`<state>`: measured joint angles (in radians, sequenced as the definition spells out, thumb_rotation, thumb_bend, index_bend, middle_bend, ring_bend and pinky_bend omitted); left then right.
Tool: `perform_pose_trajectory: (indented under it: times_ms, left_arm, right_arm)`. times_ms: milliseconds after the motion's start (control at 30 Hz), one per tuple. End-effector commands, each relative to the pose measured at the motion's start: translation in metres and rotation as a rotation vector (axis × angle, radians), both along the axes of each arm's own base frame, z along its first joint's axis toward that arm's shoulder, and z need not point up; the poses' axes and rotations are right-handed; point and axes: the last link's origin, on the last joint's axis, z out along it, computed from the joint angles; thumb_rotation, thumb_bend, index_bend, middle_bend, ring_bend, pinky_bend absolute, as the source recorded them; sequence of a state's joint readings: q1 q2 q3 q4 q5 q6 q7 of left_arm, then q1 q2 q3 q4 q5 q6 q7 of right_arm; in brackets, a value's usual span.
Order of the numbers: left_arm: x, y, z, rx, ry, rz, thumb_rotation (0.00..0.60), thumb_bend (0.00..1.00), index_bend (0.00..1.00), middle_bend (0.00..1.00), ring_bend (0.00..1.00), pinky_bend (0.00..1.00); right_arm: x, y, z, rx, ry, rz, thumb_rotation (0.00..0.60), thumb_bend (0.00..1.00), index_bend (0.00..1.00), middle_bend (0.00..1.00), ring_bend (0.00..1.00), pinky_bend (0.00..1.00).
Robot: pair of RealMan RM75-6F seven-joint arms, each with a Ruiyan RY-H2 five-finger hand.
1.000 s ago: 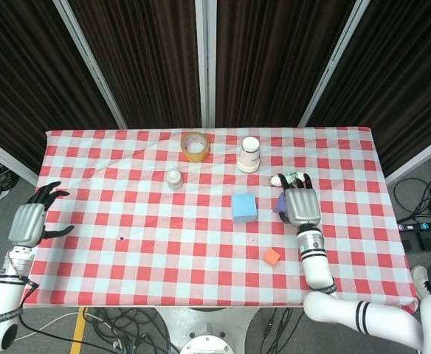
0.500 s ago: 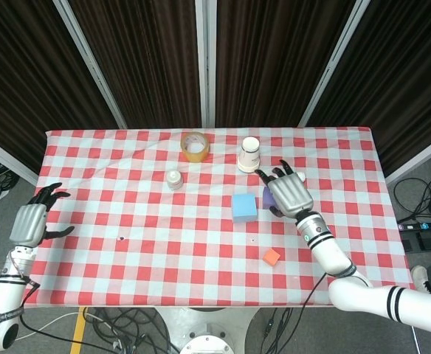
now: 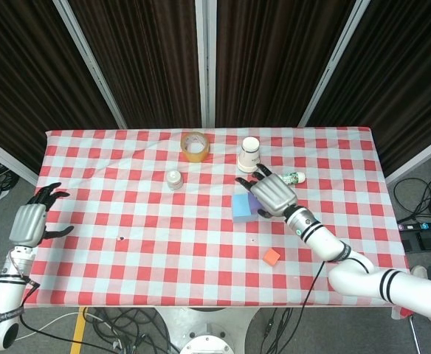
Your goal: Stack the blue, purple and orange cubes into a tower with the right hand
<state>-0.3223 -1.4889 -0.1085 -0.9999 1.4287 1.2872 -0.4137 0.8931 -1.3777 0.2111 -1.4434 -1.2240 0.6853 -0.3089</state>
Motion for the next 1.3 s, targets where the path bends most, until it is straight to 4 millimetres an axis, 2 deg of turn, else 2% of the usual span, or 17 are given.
perform_pose_trajectory:
  times_ms: [33, 667, 1300]
  left_arm:
    - [0.0, 0.0, 0.0, 0.001, -0.001, 0.001, 0.6, 0.11, 0.33, 0.24, 0.16, 0.29]
    - [-0.001, 0.001, 0.003, 0.008, -0.017, 0.005, 0.6, 0.11, 0.33, 0.24, 0.16, 0.29]
    - [-0.001, 0.001, 0.001, -0.003, -0.02, 0.0, 0.6, 0.11, 0.33, 0.24, 0.16, 0.29]
  right_arm:
    - [0.003, -0.001, -0.005, -0.004, -0.008, 0.014, 0.6, 0.16, 0.11, 0.42, 0.17, 0.0]
    - [0.005, 0.009, -0.021, -0.075, -0.037, -0.01, 0.6, 0.16, 0.11, 0.42, 0.17, 0.0]
    - [0.012, 0.012, -0.033, -0.071, -0.051, -0.039, 0.6, 0.16, 0.11, 0.42, 0.17, 0.0]
